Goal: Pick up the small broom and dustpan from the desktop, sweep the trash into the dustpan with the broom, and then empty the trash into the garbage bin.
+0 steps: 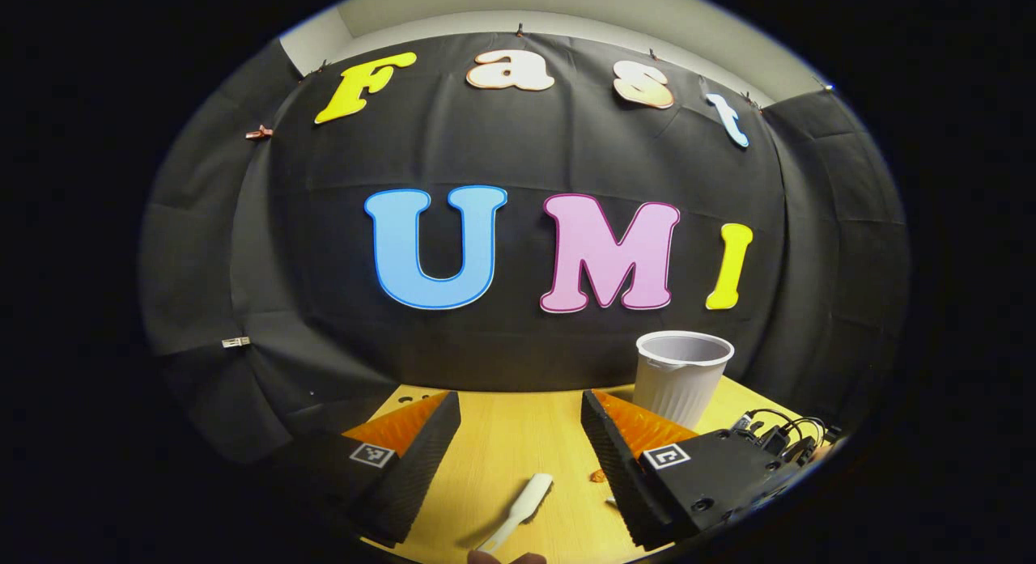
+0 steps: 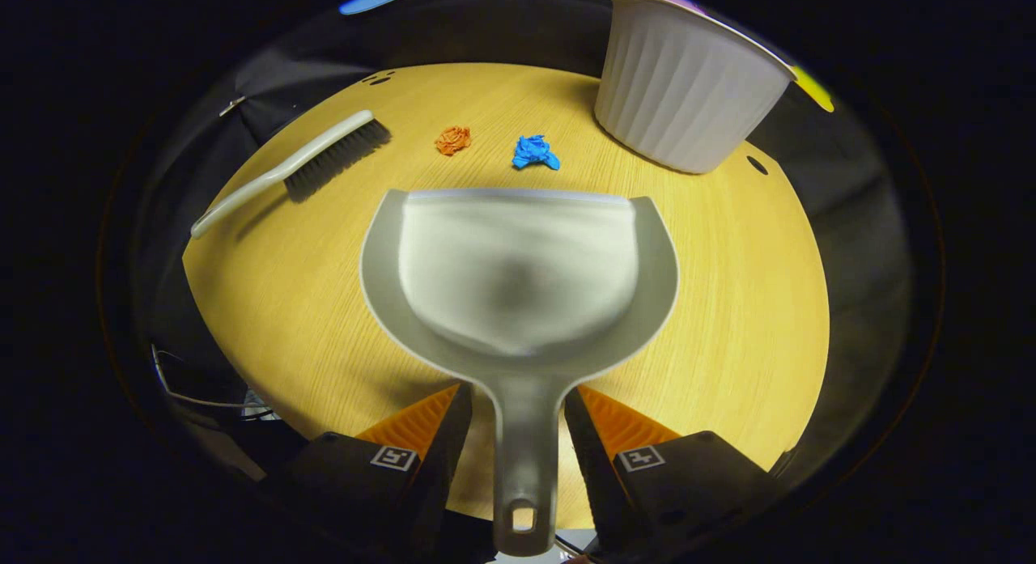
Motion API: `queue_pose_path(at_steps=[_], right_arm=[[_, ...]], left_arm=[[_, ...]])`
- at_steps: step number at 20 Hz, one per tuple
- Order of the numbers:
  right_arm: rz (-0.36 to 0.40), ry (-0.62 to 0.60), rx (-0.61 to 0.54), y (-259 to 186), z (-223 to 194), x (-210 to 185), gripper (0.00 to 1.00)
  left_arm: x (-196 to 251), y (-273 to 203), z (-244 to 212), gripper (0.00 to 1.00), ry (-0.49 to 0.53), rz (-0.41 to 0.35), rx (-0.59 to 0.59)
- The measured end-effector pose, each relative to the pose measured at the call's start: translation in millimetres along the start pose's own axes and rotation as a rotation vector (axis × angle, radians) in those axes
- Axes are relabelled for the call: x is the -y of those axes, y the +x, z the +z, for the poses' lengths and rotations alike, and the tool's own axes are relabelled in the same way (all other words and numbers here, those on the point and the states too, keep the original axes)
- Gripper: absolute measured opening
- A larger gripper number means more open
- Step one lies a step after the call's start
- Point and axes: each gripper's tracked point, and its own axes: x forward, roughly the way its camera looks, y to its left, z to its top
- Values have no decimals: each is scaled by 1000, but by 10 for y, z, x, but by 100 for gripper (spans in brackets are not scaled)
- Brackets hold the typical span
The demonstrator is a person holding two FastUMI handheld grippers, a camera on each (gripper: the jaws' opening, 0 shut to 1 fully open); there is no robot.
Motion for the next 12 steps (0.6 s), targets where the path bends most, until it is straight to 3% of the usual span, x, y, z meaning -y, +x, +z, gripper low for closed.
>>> queue_pose_path(at_steps=[6, 7, 8, 9, 12], right_arm=[[17, 92, -81, 69, 35, 7, 65], [11, 102, -105, 53, 36, 22, 55], [11, 106, -130, 84, 18, 21, 54], [13, 102, -135, 55, 36, 20, 46], [20, 87, -132, 72, 39, 23, 43]], left_arm=[[-61, 92, -38, 95, -6, 31, -9], [-81, 108, -59, 95, -3, 36, -11], [-95, 130, -76, 95, -2, 39, -18], [-120, 150, -109, 95, -4, 42, -23], [-168, 232, -255, 95, -26, 39, -62]])
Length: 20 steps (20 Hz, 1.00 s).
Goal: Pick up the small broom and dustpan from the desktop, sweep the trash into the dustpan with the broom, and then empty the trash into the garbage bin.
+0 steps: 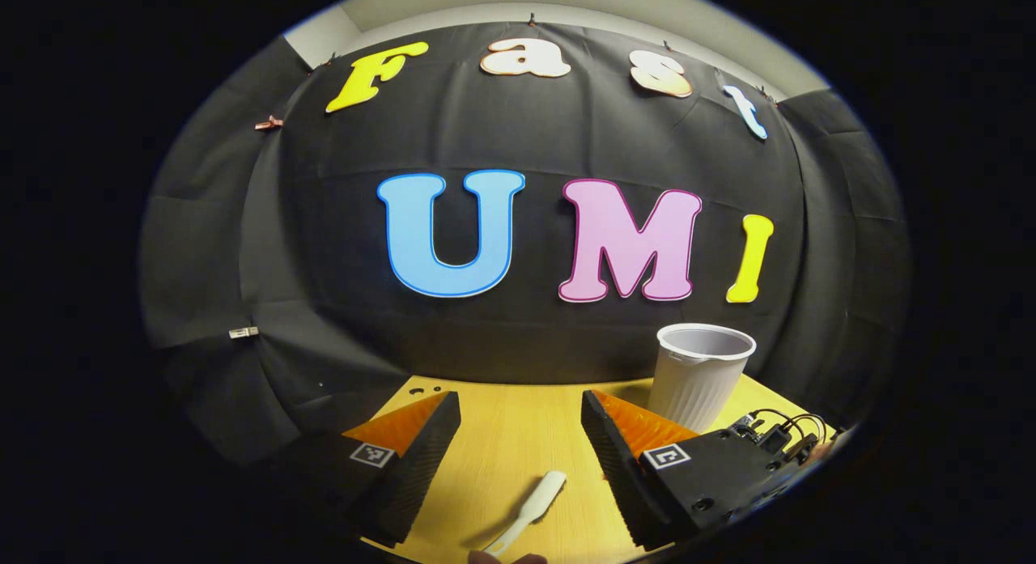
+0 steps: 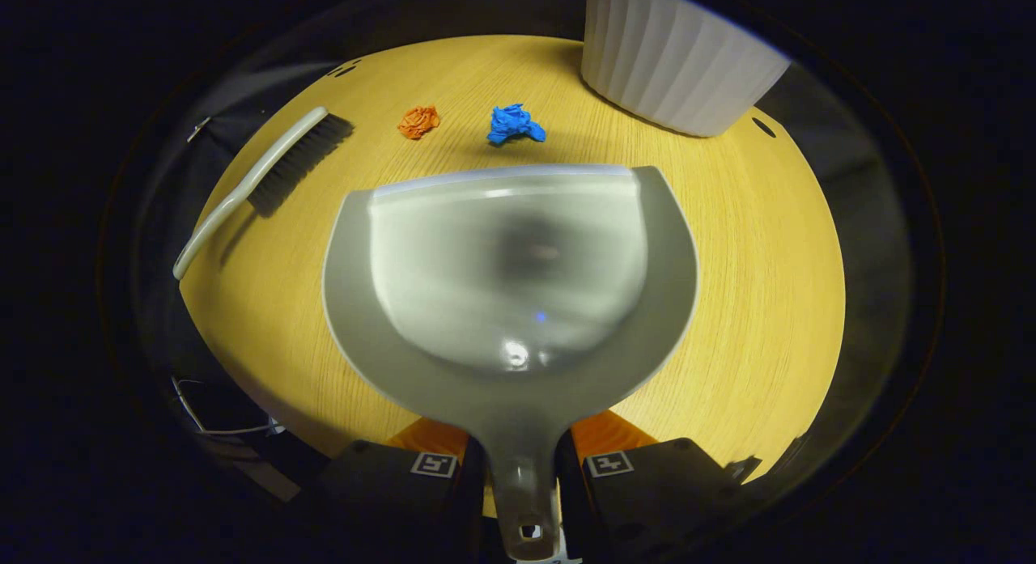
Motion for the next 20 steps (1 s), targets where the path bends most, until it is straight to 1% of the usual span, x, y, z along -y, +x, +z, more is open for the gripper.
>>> queue_pose_path(at_steps=[2, 3, 4, 5, 6, 7, 8, 9, 12, 14, 15, 16, 17, 18, 19, 20], right_arm=[[7, -22, 22, 13, 15, -11, 42], [8, -36, 49, 9, 49, -9, 39], [14, -45, 69, -17, 58, -12, 38], [18, -59, 75, -5, 49, -10, 33], [18, -77, 84, -25, 38, -4, 36], [18, -96, 98, -52, 52, 3, 36], [21, -117, 115, -92, 64, -7, 40], [19, -141, 131, -132, 85, 2, 36], [19, -175, 161, -276, 85, 25, 36], [25, -165, 167, -346, 52, 39, 35], [22, -162, 168, -375, 38, 61, 39], [18, -161, 169, -381, 26, 87, 35], [16, -156, 169, -393, 15, 108, 40], [15, -149, 168, -409, -7, 124, 31], [15, -141, 169, -422, -16, 142, 39], [13, -135, 170, -434, -32, 161, 31]], left_arm=[[-55, 69, -131, 96, -12, -4, -37], [-90, 93, -204, 96, -13, -4, -51], [-121, 128, -256, 96, -8, -10, -67], [-123, 166, -363, 96, 6, -25, -96], [-122, 200, -466, 96, 26, -45, -128], [-123, 224, -595, 96, 49, -69, -165], [-115, 233, -726, 96, 70, -101, -211], [-99, 251, -898, 96, 94, -127, -263], [-90, 260, -1433, 95, 176, -207, -444], [-154, 292, -1808, 95, 237, -235, -578], [-183, 299, -2007, 94, 258, -250, -648], [-168, 306, -2162, 94, 260, -271, -708], [-151, 299, -2315, 94, 256, -284, -767], [-140, 304, -2445, 93, 245, -300, -825], [-146, 327, -2596, 91, 234, -304, -884], [-167, 345, -2688, 91, 234, -303, -929]])
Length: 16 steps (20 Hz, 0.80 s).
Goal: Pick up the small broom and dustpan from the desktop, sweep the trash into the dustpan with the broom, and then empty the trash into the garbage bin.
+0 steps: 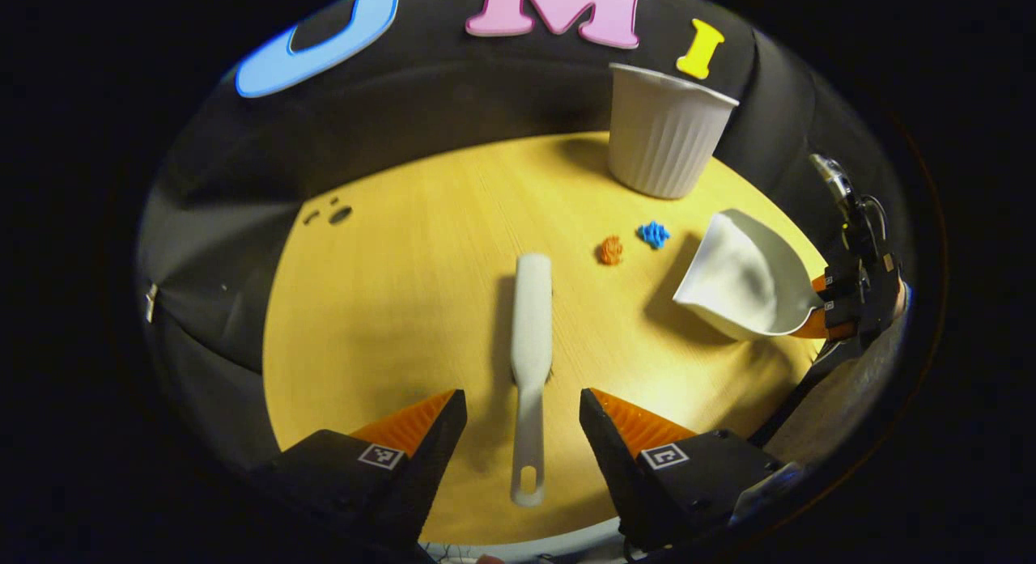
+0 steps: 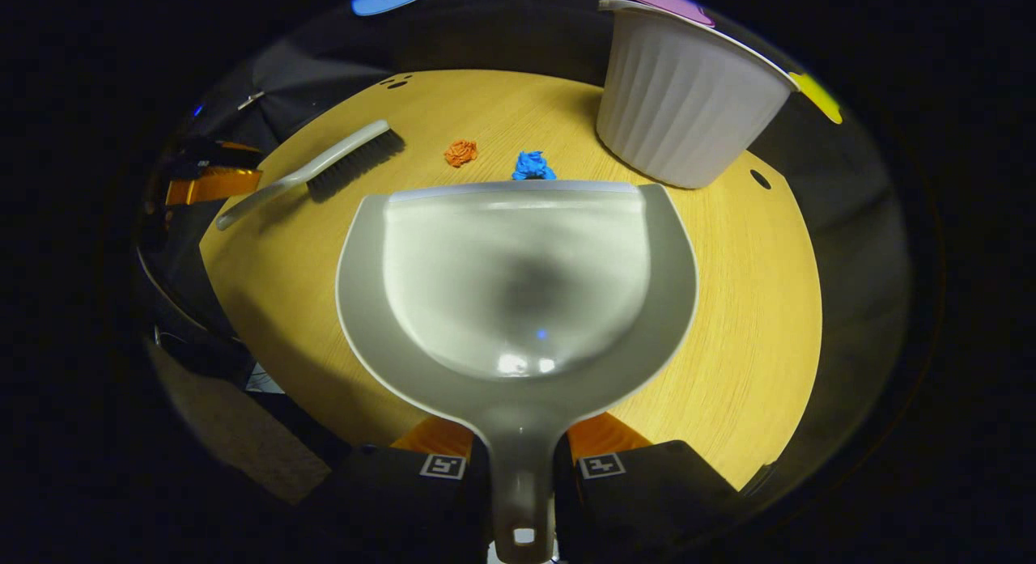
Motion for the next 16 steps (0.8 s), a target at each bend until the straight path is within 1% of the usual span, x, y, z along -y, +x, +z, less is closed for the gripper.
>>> queue_pose_path(at_steps=[1, 4, 5, 6, 8, 9, 10, 11, 13, 14, 16], right_arm=[[-3, 6, -1, -8, -9, 20, 35], [-6, 22, -7, -19, -38, 45, 35], [-6, 26, -9, -20, -44, 49, 39], [-6, 30, -8, -27, -45, 51, 31], [-2, 36, -7, -28, -39, 49, 39], [-1, 37, -9, -36, -41, 47, 35], [-1, 35, -9, -26, -44, 49, 35], [-2, 34, -9, -28, -44, 55, 39], [-1, 33, -13, -27, -50, 59, 36], [1, 34, -14, -19, -47, 60, 36], [6, 39, -15, -21, -42, 65, 35]], left_arm=[[-17, 71, -38, 89, 6, 4, -28], [-40, 330, -100, 86, 21, 3, -101], [-35, 377, -121, 84, 25, 0, -121], [-35, 444, -135, 83, 31, 1, -143], [-35, 567, -151, 79, 38, 16, -167], [-20, 620, -141, 75, 34, 18, -171], [-3, 662, -120, 72, 26, 17, -174], [4, 695, -117, 70, 22, 21, -181], [32, 752, -138, 70, 21, 22, -206], [68, 737, -118, 66, 20, 9, -210], [85, 763, -104, 56, 28, 8, -211]])
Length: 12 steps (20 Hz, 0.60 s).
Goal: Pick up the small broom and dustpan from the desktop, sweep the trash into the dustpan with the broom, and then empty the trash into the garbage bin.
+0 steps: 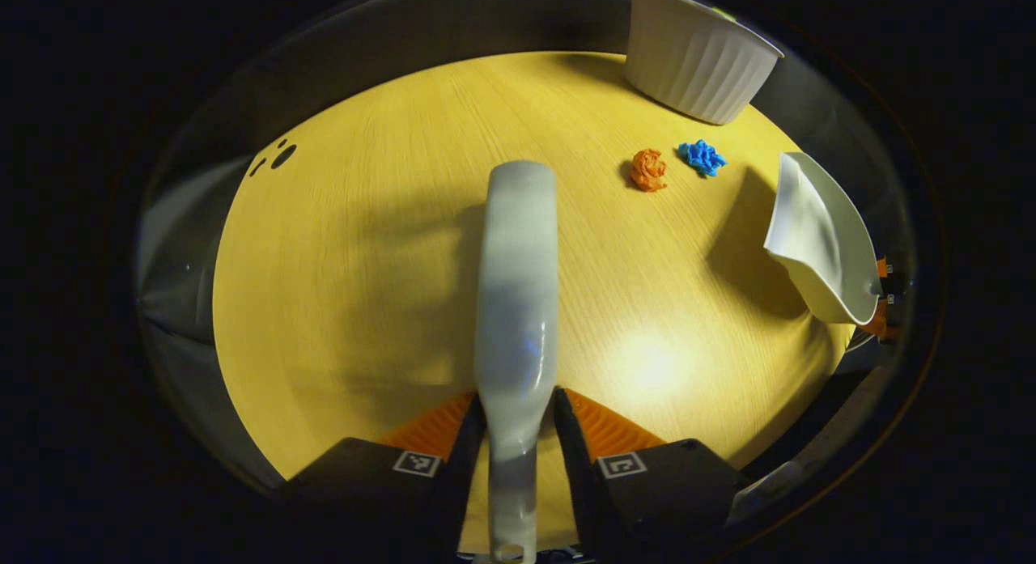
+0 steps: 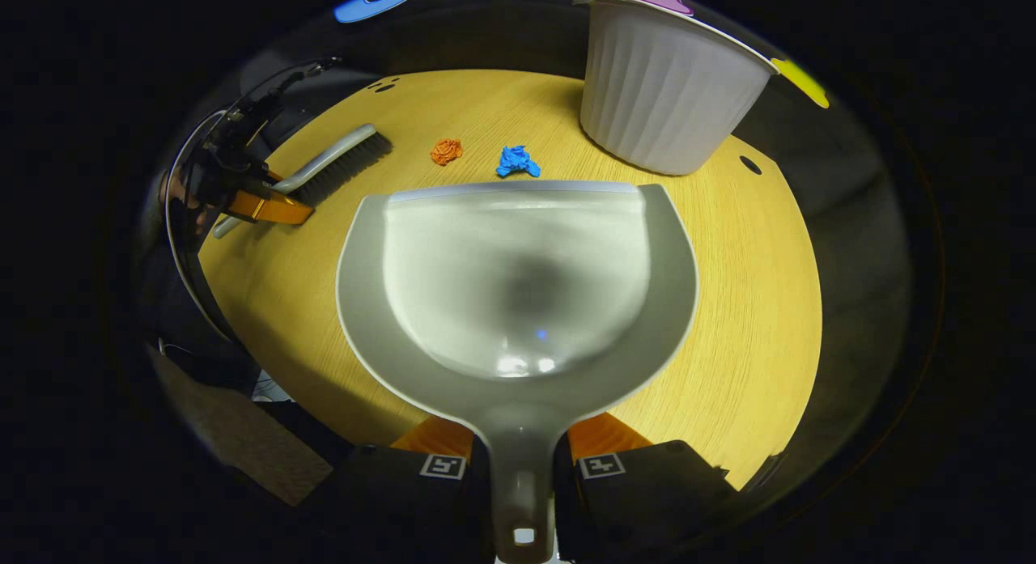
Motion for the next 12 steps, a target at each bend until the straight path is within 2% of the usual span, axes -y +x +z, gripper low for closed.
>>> queue_pose_path(at_steps=[1, 4, 5, 6, 7, 8, 9, 10, 11, 12], right_arm=[[2, 3, -1, 3, 8, 3, 39], [12, 9, -12, 34, 11, 26, 33], [18, 12, -20, 55, 13, 30, 31], [23, 12, -32, 64, 19, 39, 35], [26, 8, -46, 55, 15, 50, 31], [31, -4, -64, 28, 1, 64, 36], [29, -25, -80, 6, -9, 87, 35], [22, -53, -95, 17, -8, 122, 40], [14, -86, -108, 15, -6, 148, 35], [7, -115, -120, 11, -8, 157, 36]], left_arm=[[16, 2, -17, 54, 2, -4, -7], [35, -15, -67, 44, 3, -7, -32], [39, -2, -51, 37, -2, -5, -35], [47, 7, -44, 38, -10, -2, -53], [43, 1, -40, 33, -17, 2, -62], [8, 1, 17, 30, -16, 29, -46], [-52, -8, 95, 27, 4, 74, -12], [-73, -29, 197, 29, 29, 101, 26], [-37, -62, 307, 25, 43, 106, 64], [31, -81, 402, 29, 53, 92, 83]])
